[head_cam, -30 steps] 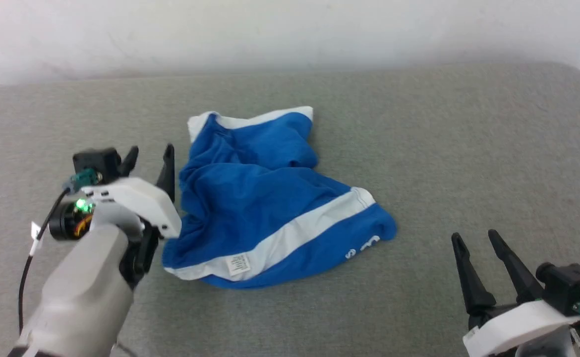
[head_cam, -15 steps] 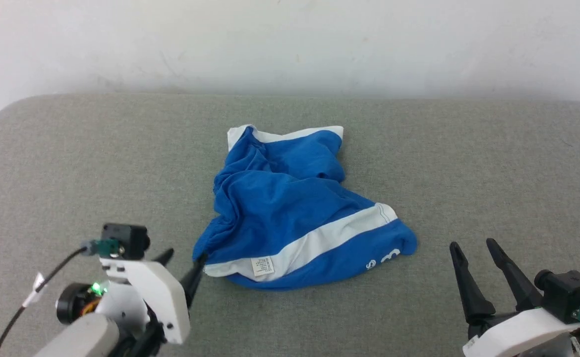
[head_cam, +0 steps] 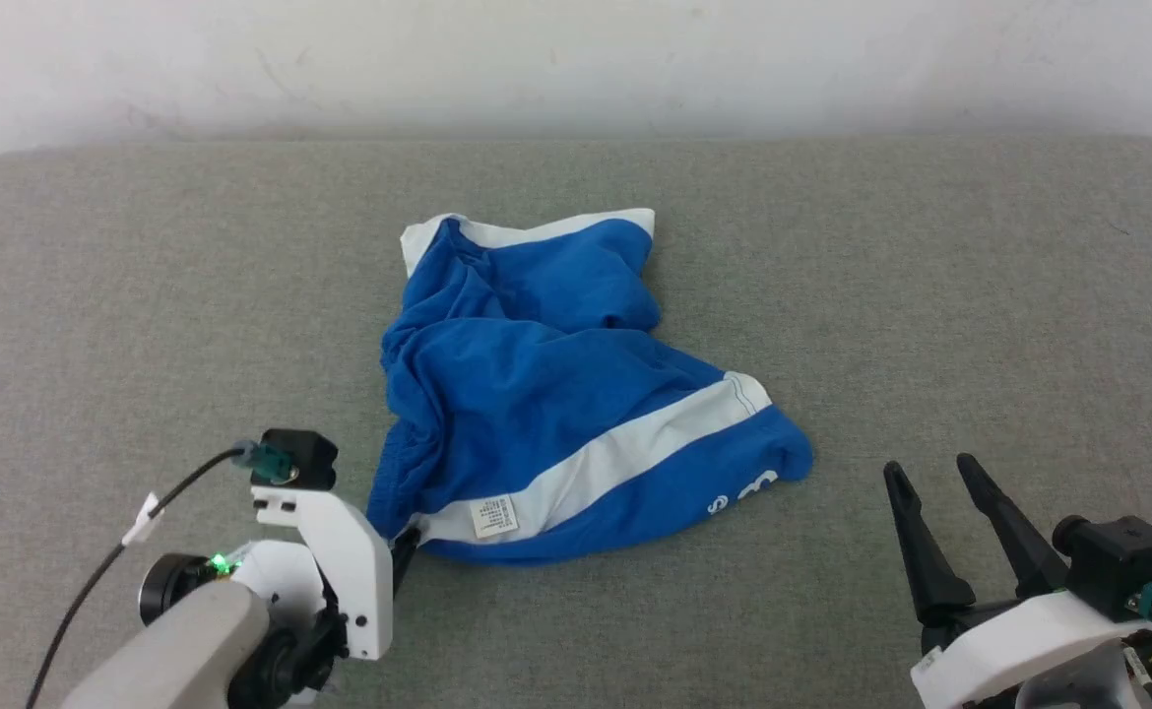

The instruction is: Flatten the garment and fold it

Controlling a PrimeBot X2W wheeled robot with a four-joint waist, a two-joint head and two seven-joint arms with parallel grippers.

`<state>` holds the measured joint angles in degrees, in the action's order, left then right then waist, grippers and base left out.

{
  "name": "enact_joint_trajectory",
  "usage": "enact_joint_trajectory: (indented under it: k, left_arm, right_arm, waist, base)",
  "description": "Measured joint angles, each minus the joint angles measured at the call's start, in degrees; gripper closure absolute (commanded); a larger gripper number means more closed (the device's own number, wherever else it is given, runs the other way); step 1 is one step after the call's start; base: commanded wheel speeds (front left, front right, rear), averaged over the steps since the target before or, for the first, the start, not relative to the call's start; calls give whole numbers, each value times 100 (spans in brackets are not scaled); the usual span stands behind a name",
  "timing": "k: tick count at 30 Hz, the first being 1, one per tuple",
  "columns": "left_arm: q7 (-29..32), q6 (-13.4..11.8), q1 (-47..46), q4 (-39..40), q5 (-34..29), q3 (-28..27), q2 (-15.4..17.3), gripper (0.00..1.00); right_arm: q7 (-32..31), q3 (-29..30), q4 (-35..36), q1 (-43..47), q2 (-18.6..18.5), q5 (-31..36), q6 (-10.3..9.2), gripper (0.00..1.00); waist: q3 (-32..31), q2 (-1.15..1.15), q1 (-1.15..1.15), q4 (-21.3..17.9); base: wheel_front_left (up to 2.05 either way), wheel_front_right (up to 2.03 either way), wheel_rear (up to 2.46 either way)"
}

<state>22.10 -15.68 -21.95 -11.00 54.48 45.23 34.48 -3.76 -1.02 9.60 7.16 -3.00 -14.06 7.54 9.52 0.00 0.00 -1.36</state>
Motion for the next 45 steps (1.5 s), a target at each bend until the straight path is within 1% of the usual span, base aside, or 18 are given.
enact_joint_trajectory:
  k: [1, 3, 5, 8, 9, 14, 18, 23, 26, 32, 33, 34, 35, 36, 37, 39, 41, 45]
  left_arm:
    - [125, 46, -66, -34, 1, 45, 4, 0]
    - [366, 112, -170, -62, 9, 121, 48, 56]
    - [509, 151, -225, -56, 9, 172, 90, 100]
    - [526, 180, -227, 1, -1, 252, 51, 100]
    - [500, 180, -227, 9, -32, 261, 37, 100]
    - [215, 167, -220, 120, -159, 297, -74, 100]
    - [64, 151, -214, 375, -265, 408, -258, 100]
    - [-101, 92, -232, 684, -486, 416, -275, 100]
    - [-179, 80, -342, 840, -581, 416, -296, 100]
    - [-303, 51, -533, 1034, -719, 413, -375, 100]
    - [-320, 52, -543, 1048, -720, 411, -382, 100]
    - [-338, 52, -544, 1061, -720, 414, -387, 100]
    - [-347, 52, -544, 1062, -720, 414, -389, 100]
    - [-355, 52, -544, 1061, -720, 413, -391, 100]
    - [-397, 53, -544, 1065, -715, 404, -403, 100]
    - [-456, 53, -543, 1076, -714, 380, -408, 100]
    - [-560, 52, -542, 1115, -711, 313, -398, 100]
    - [-780, 41, -553, 1273, -725, 109, -271, 100]
  right_arm:
    - [0, 3, -23, 0, 0, 0, 0, 0]
    - [-11, -19, -66, -19, -2, -1, 0, 0]
    - [-114, -135, -148, -118, -34, -4, 0, 0]
    - [-520, -370, -388, -386, -213, -176, -1, 0]
    - [-690, -470, -489, -506, -326, -229, 0, 0]
    - [-1616, -893, -1206, -1296, -812, -839, -1, 0]
    - [-1972, -1147, -1806, -1866, -1118, -1018, -1, 0]
    - [-2261, -1492, -2668, -2831, -1224, -1279, -1, 0]
    - [-2427, -1750, -3335, -3467, -1316, -1362, -1, 0]
    - [-2776, -2323, -4446, -4246, -1350, -1628, 0, 0]
    - [-2870, -2377, -4581, -4366, -1355, -1706, 0, 3]
    - [-2999, -2442, -4709, -4462, -1358, -1785, 0, 51]
    - [-3128, -2505, -4805, -4557, -1373, -1859, -1, 68]
    - [-3262, -2542, -4873, -4639, -1384, -1953, -1, 89]
    - [-3390, -2579, -4927, -4706, -1397, -2057, -2, 100]
    - [-3506, -2706, -4936, -4770, -1410, -2210, -2, 100]
    - [-3450, -2775, -4871, -4765, -1451, -2377, -10, 100]
    - [-2867, -2831, -4444, -4521, -1608, -2644, -8, 100]
  waist:
    - [23, 0, -1, -26]
    - [60, 0, 0, -70]
    - [76, 0, -1, -102]
    - [87, 0, 0, -86]
    - [86, 0, 0, -68]
    - [67, 0, 0, 90]
    - [58, 0, 0, 292]
    - [139, 0, 0, 525]
    - [247, 0, 1, 627]
    - [453, 0, 0, 844]
    - [479, 0, -1, 880]
    - [502, 0, -1, 914]
    - [523, 0, -1, 946]
    - [539, 0, -1, 972]
    - [549, 0, -1, 995]
    - [547, 0, -1, 1006]
    - [518, 0, 0, 994]
    - [383, 0, 1, 935]
  base:
    - [0, 0, 0]
    - [0, 0, 0]
    - [0, 0, 0]
    - [0, 0, 0]
    - [0, 0, 0]
    - [0, 0, 0]
    - [0, 0, 0]
    - [0, 0, 0]
    - [0, 0, 0]
    - [0, 0, 0]
    - [0, 0, 0]
    - [0, 0, 0]
    - [0, 0, 0]
    - [0, 0, 0]
    - [0, 0, 0]
    - [0, 0, 0]
    - [0, 0, 0]
    - [0, 0, 0]
